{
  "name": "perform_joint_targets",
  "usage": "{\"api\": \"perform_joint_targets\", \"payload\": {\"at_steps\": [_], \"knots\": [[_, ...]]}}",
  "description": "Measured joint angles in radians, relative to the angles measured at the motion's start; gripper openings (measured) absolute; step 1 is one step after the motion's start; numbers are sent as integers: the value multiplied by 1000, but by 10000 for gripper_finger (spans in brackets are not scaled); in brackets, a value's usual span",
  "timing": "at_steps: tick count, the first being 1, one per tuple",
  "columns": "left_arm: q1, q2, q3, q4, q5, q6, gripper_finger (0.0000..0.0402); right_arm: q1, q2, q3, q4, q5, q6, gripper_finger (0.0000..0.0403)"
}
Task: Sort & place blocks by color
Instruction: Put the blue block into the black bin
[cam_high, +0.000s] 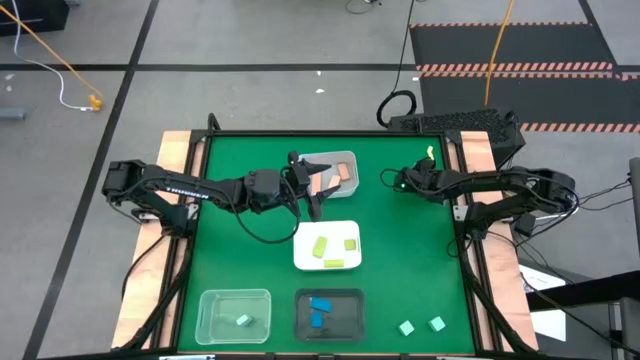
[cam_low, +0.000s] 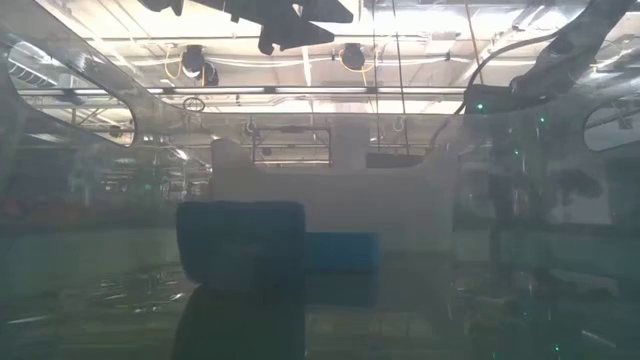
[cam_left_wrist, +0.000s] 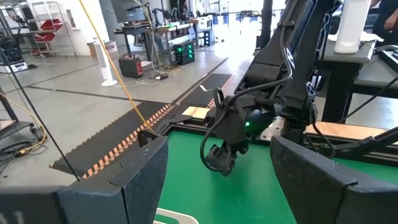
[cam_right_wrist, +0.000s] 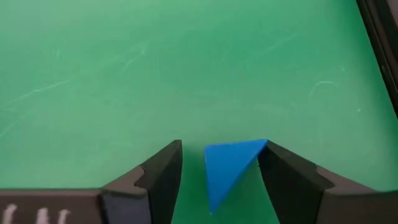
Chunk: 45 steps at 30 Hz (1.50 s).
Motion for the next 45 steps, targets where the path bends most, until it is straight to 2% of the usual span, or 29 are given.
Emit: {"api": "perform_joint_targets", "payload": {"at_steps": [3, 10, 21, 28, 33, 40, 45], "knots": [[0, 0, 0, 0, 0, 0, 282, 0, 0, 0, 0, -1, 0, 169], [-3, 0, 0, 0, 0, -5, 282, 0, -1, 0, 0, -1, 0, 66], [-10, 0, 0, 0, 0, -4, 282, 1, -59, 0, 67, -89, -10, 66], [-10, 0, 0, -2, 0, -29, 282, 2, -166, 0, 295, -139, -56, 66], [-10, 0, 0, -4, 0, -26, 282, 3, -219, 0, 547, -236, -98, 66], [-10, 0, 0, 14, 0, -41, 282, 4, -233, 0, 972, -380, -111, 66], [-10, -1, -1, 58, 0, -75, 282, 30, -233, 0, 1164, -450, -105, 66]]}}
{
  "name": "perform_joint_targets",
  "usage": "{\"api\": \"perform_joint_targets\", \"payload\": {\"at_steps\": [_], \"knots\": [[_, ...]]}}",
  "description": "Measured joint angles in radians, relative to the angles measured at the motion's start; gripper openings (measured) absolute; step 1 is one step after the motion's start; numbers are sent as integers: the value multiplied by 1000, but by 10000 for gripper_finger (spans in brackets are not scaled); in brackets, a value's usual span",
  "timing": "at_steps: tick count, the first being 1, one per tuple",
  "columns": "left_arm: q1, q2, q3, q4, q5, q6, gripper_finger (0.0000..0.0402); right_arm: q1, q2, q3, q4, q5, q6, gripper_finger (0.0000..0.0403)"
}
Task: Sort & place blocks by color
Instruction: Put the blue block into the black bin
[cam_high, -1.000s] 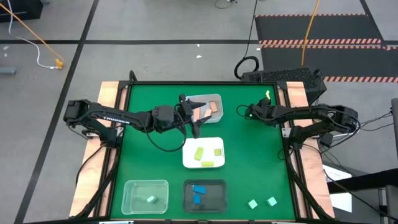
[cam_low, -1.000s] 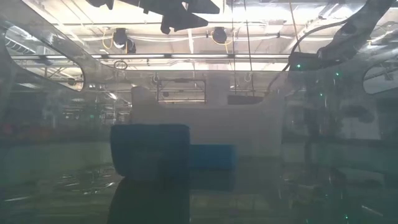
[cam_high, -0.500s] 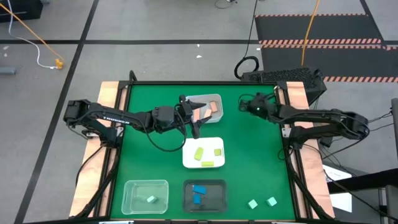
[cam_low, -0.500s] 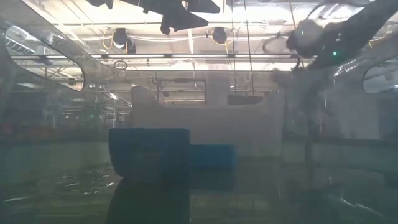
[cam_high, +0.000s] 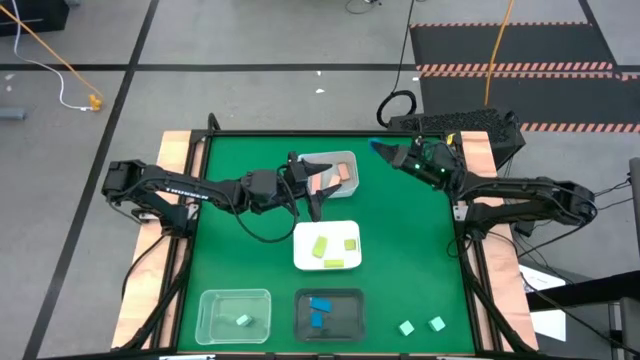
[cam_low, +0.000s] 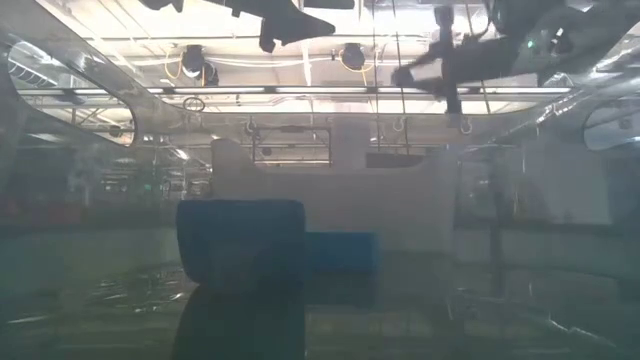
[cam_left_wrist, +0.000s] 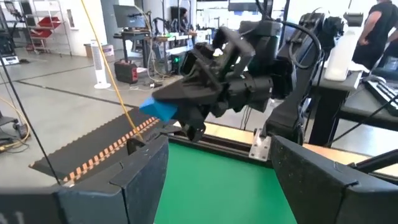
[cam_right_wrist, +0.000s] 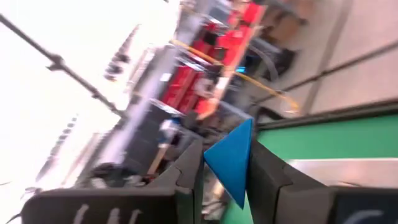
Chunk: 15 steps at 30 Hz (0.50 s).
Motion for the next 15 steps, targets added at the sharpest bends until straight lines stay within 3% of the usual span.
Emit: {"api": "perform_joint_targets", "payload": {"at_steps": [4, 11, 15], "knots": [[0, 0, 0, 21, 0, 55, 282, 43, 0, 0, 60, -22, 10, 66], [0, 0, 0, 60, 19, 303, 282, 113, 0, 0, 118, -21, 87, 66], [0, 0, 0, 87, 20, 341, 282, 143, 0, 0, 152, -21, 115, 66]]}}
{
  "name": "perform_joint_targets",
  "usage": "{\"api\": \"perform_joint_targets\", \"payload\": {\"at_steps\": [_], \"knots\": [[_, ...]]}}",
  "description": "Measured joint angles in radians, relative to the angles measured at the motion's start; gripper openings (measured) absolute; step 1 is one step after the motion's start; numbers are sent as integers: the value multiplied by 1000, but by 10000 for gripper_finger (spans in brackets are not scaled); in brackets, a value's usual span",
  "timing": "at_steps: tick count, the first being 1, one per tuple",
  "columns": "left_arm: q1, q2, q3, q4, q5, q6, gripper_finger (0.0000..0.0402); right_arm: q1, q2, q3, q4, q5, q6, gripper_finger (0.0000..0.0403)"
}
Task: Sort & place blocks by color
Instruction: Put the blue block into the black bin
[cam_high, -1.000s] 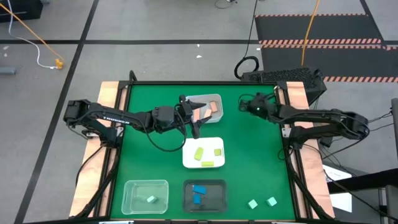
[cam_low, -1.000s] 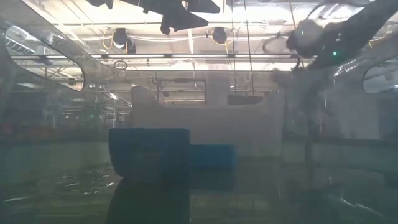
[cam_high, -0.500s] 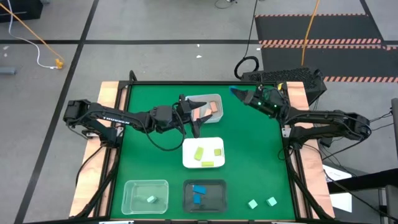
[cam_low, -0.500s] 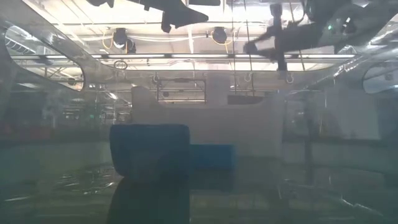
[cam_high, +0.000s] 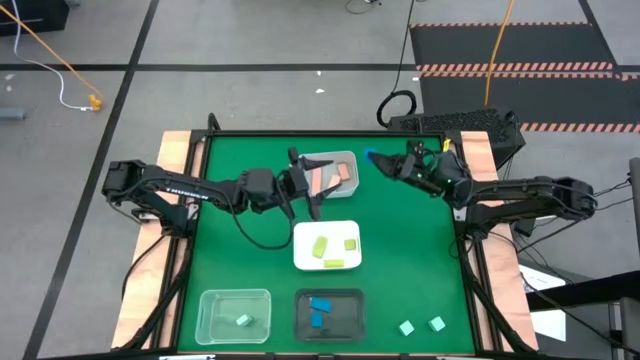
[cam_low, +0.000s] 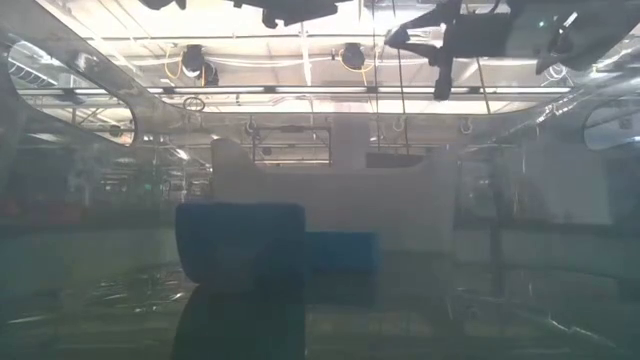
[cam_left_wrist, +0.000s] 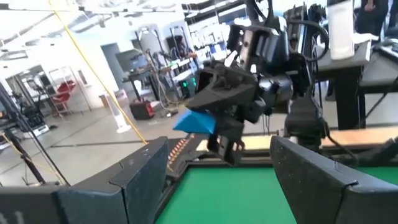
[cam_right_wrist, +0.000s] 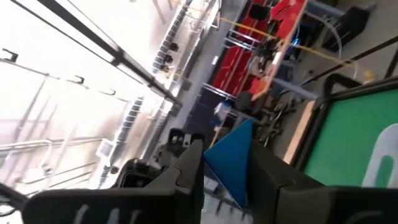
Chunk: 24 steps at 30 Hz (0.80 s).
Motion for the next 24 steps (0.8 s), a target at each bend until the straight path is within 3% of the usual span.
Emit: {"api": "perform_joint_targets", "payload": {"at_steps": [5, 16, 20, 24], "knots": [[7, 15, 0, 40, 11, -12, 283, 36, 0, 0, 14, 11, 19, 66], [37, 47, 1, 32, 15, -200, 283, 75, 1, 0, 20, 58, 27, 66], [37, 46, 1, 26, 15, -197, 295, 87, 10, 1, 22, 58, 51, 66], [31, 46, 1, 24, 46, -70, 315, 108, 28, 1, 21, 50, 112, 66]]}}
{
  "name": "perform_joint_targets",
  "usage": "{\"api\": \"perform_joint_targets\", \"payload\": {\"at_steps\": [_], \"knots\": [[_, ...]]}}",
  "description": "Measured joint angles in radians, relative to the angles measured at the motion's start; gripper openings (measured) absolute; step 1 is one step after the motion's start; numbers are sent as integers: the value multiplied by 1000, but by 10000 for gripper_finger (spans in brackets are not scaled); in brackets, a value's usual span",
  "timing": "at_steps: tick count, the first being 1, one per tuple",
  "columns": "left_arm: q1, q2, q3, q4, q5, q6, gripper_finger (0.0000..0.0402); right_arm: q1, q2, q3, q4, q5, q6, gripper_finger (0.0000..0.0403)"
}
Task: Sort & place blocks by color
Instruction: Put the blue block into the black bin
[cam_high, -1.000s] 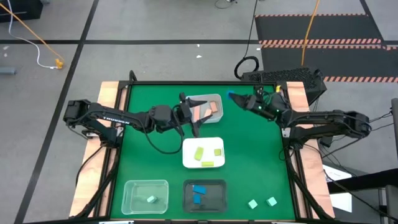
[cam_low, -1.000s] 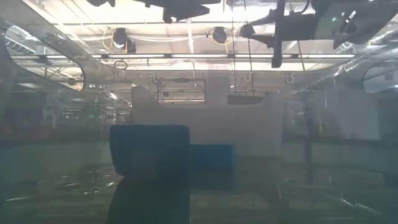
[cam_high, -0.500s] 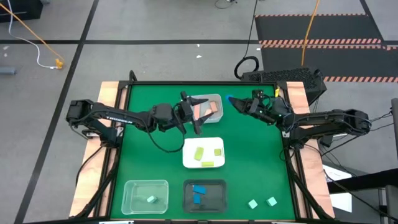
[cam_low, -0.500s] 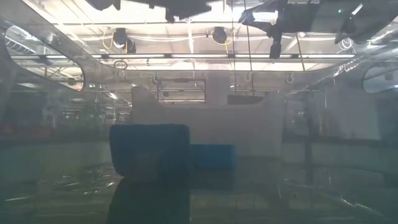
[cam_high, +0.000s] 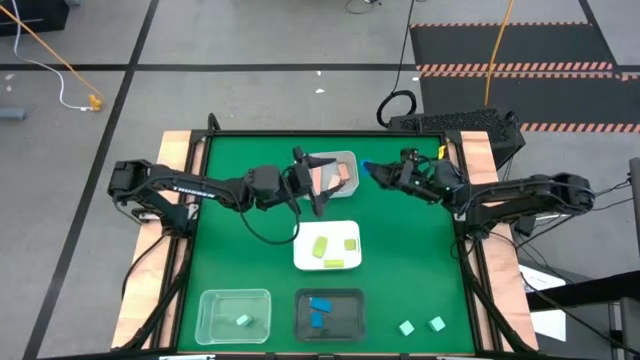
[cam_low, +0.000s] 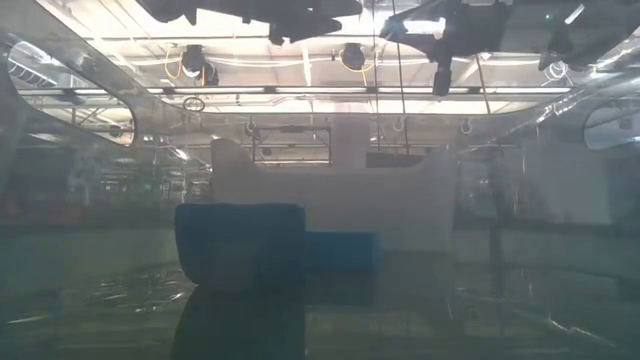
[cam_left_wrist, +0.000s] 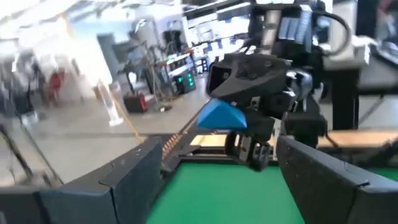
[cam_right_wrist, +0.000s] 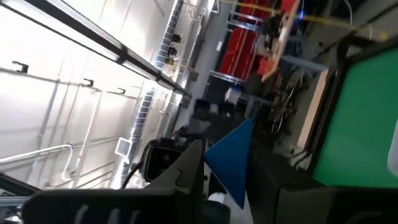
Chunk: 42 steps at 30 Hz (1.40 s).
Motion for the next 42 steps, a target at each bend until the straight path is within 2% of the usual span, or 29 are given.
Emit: {"api": "perform_joint_targets", "payload": {"at_steps": [3, 6, 9, 15, 22, 25, 28, 32, 36, 38, 42], "knots": [[-14, 0, 0, 0, 38, 129, 323, 14, 3, 0, -5, -52, 63, 66], [-22, 0, 0, -2, 71, 185, 323, 31, 3, 0, -4, -79, 126, 66], [-22, 0, 0, -6, 65, 226, 324, 47, 3, 0, -7, -93, 204, 66], [-29, 0, 0, -84, 48, 465, 324, 86, 3, 0, -80, -100, 351, 66], [-37, 0, 0, -139, 48, 504, 324, 97, 24, 0, -95, -92, 428, 66], [-37, 0, 0, -137, 13, 512, 324, 96, 43, 0, -95, -76, 429, 66], [-29, 0, 0, -131, -12, 371, 324, 96, 66, 0, -89, -75, 428, 66], [-10, 0, 0, -130, 4, -27, 324, 95, 89, 0, -83, -46, 383, 66], [5, 0, 0, -130, 4, -345, 324, 74, 91, 0, -82, -14, 236, 66], [6, 0, 0, -127, 4, -432, 324, 62, 91, 0, -73, 11, 184, 66], [3, 0, 0, -124, 6, -485, 324, 47, 90, 0, -34, 38, 125, 66]]}}
